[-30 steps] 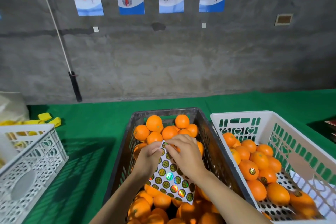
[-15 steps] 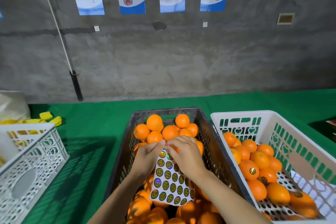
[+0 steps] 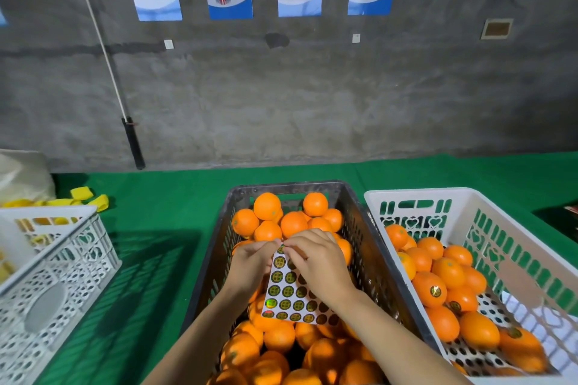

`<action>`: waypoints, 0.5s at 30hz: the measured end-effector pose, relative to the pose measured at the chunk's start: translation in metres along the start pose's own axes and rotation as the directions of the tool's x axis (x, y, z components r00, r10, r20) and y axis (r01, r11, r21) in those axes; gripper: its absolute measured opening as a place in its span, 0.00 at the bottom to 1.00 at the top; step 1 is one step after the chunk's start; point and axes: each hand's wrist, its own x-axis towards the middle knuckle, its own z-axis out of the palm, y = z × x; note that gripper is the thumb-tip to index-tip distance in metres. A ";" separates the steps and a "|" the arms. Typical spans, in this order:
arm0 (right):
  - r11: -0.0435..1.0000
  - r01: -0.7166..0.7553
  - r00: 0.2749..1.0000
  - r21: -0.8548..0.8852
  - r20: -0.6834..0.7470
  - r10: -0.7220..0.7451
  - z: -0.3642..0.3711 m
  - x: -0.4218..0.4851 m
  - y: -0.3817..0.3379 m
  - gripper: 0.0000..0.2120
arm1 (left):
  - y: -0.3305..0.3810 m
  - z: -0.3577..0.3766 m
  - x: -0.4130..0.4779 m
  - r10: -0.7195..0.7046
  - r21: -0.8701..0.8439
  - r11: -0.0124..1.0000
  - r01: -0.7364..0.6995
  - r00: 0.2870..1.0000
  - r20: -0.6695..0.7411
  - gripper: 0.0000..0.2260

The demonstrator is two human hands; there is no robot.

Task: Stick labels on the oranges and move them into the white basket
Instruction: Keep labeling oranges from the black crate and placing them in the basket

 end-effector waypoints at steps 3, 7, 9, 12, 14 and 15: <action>1.000 0.012 1.000 -0.009 -0.016 -0.012 0.000 0.000 0.000 0.02 | 0.001 0.000 0.000 -0.002 0.001 1.000 0.002 1.000 -0.004 0.19; 1.000 -0.004 1.000 0.026 -0.008 0.004 0.001 0.000 0.000 0.02 | 0.002 0.000 -0.001 -0.020 0.036 0.999 0.021 0.999 -0.040 0.21; 0.996 -0.046 0.999 0.070 0.013 0.045 0.001 0.000 0.000 0.03 | 0.003 0.000 -0.001 -0.021 0.104 0.994 0.030 0.996 -0.084 0.20; 0.978 -0.137 0.990 0.157 -0.012 0.140 -0.002 0.004 0.002 0.04 | 0.002 -0.002 0.000 -0.029 0.165 0.984 0.060 0.983 -0.182 0.18; 0.958 -0.201 0.974 0.205 -0.059 0.217 -0.007 0.007 0.005 0.03 | 0.003 -0.003 -0.001 -0.026 0.157 0.986 0.060 0.977 -0.213 0.18; 0.943 -0.241 0.962 0.231 -0.074 0.264 -0.009 0.009 0.008 0.03 | 0.003 -0.003 -0.001 -0.022 0.158 0.986 0.058 0.975 -0.220 0.18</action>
